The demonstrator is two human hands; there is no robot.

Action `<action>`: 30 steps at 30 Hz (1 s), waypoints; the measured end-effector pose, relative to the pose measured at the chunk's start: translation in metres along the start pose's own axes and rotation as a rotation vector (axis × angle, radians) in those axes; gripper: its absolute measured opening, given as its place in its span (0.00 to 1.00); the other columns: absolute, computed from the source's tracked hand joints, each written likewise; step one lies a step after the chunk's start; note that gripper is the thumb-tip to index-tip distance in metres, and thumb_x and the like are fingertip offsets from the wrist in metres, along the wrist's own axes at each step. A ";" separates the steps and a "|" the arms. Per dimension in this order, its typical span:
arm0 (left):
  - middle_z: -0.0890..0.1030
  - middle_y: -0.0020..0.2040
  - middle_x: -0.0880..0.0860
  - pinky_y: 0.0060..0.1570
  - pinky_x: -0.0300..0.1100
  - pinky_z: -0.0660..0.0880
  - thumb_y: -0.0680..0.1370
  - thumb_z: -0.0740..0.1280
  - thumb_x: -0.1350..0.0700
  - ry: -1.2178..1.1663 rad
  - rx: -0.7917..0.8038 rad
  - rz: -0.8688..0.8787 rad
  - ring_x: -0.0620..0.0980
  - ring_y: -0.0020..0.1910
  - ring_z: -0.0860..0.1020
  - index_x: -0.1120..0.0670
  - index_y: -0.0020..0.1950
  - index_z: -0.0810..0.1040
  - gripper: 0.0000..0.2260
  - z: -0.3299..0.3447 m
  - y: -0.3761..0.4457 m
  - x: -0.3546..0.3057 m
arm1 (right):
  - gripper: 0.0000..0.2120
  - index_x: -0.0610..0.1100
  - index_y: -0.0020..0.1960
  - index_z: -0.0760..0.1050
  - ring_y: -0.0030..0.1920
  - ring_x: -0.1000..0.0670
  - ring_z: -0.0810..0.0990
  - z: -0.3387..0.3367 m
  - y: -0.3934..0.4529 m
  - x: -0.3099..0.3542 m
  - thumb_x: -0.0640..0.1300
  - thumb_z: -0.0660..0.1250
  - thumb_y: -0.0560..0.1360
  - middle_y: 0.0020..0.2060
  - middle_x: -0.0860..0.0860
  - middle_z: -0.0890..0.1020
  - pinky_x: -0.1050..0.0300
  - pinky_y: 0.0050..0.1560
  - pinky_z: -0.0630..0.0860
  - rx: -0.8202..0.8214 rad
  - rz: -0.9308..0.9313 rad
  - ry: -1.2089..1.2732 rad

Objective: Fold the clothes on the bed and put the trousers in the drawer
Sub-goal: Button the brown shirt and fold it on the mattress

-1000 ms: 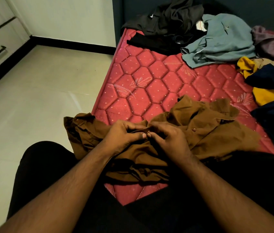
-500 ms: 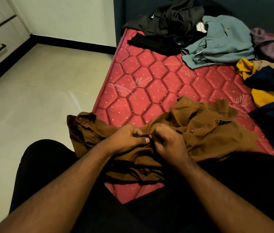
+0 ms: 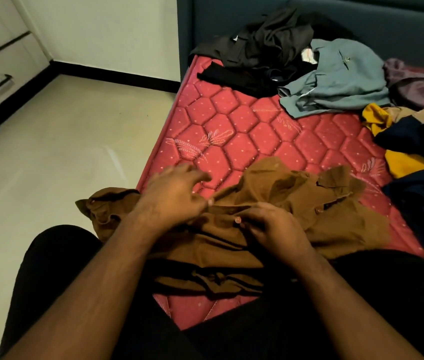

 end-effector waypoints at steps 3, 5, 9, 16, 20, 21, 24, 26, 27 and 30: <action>0.79 0.61 0.50 0.56 0.37 0.69 0.77 0.69 0.53 -0.223 -0.051 0.056 0.49 0.60 0.76 0.52 0.65 0.77 0.17 0.011 0.016 -0.034 | 0.12 0.48 0.54 0.81 0.47 0.48 0.83 -0.013 0.003 0.005 0.49 0.67 0.73 0.46 0.51 0.83 0.51 0.42 0.80 -0.139 -0.032 0.059; 0.82 0.55 0.52 0.52 0.41 0.73 0.76 0.70 0.53 -0.157 0.037 0.034 0.52 0.55 0.79 0.52 0.60 0.81 0.13 0.038 0.020 -0.033 | 0.13 0.47 0.51 0.82 0.44 0.47 0.83 -0.016 0.003 0.007 0.51 0.64 0.73 0.43 0.51 0.83 0.50 0.38 0.80 -0.164 -0.053 0.070; 0.79 0.48 0.48 0.52 0.47 0.76 0.74 0.72 0.51 -0.200 0.057 0.027 0.49 0.49 0.78 0.49 0.50 0.84 0.07 0.056 0.014 -0.016 | 0.10 0.46 0.52 0.80 0.46 0.52 0.81 -0.014 0.002 0.008 0.46 0.69 0.72 0.46 0.53 0.81 0.54 0.41 0.77 -0.185 -0.084 0.146; 0.79 0.40 0.45 0.50 0.44 0.76 0.74 0.72 0.60 -0.487 0.033 0.013 0.42 0.41 0.79 0.51 0.45 0.83 0.04 0.061 0.011 -0.015 | 0.09 0.43 0.52 0.80 0.49 0.51 0.82 -0.011 0.008 0.005 0.43 0.69 0.73 0.48 0.51 0.83 0.49 0.46 0.79 -0.191 -0.120 0.252; 0.80 0.38 0.56 0.39 0.38 0.74 0.77 0.67 0.67 -1.120 0.076 -0.224 0.47 0.36 0.76 0.58 0.43 0.80 0.06 0.062 0.011 -0.015 | 0.07 0.40 0.49 0.82 0.46 0.50 0.83 -0.030 0.004 0.007 0.36 0.70 0.71 0.45 0.49 0.84 0.51 0.46 0.80 -0.346 -0.153 0.258; 0.80 0.39 0.57 0.38 0.37 0.75 0.77 0.66 0.68 -1.199 0.119 -0.246 0.47 0.36 0.77 0.59 0.45 0.80 0.07 0.063 0.010 -0.016 | 0.06 0.40 0.48 0.82 0.46 0.50 0.83 -0.031 0.004 0.008 0.36 0.71 0.71 0.44 0.49 0.84 0.51 0.45 0.79 -0.352 -0.170 0.266; 0.82 0.42 0.59 0.40 0.36 0.76 0.77 0.65 0.69 -1.300 0.194 -0.280 0.48 0.37 0.79 0.62 0.49 0.81 0.07 0.067 0.007 -0.016 | 0.05 0.38 0.48 0.83 0.46 0.52 0.82 -0.029 0.004 0.008 0.36 0.71 0.73 0.44 0.48 0.82 0.56 0.46 0.79 -0.357 -0.189 0.326; 0.82 0.42 0.59 0.42 0.36 0.77 0.77 0.65 0.69 -1.331 0.213 -0.289 0.49 0.38 0.79 0.61 0.49 0.81 0.07 0.071 0.005 -0.016 | 0.06 0.37 0.49 0.84 0.46 0.52 0.82 -0.030 0.005 0.010 0.34 0.71 0.72 0.44 0.48 0.83 0.60 0.47 0.78 -0.360 -0.206 0.344; 0.82 0.42 0.58 0.42 0.36 0.77 0.77 0.65 0.69 -1.335 0.209 -0.290 0.48 0.39 0.80 0.60 0.48 0.81 0.07 0.072 0.004 -0.016 | 0.06 0.37 0.48 0.83 0.46 0.52 0.83 -0.030 0.006 0.010 0.33 0.71 0.72 0.43 0.48 0.84 0.60 0.48 0.78 -0.359 -0.207 0.350; 0.83 0.41 0.56 0.42 0.37 0.78 0.76 0.67 0.69 -1.359 0.168 -0.278 0.48 0.38 0.81 0.59 0.47 0.82 0.07 0.072 0.003 -0.017 | 0.03 0.38 0.43 0.83 0.42 0.53 0.83 -0.030 0.006 0.005 0.33 0.71 0.70 0.40 0.48 0.84 0.59 0.45 0.78 -0.369 -0.180 0.347</action>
Point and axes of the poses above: each hand's wrist, its own y-axis towards the middle knuckle, its own z-axis out of the palm, x = y × z, the point moved 8 cm from there along y, towards the middle knuckle
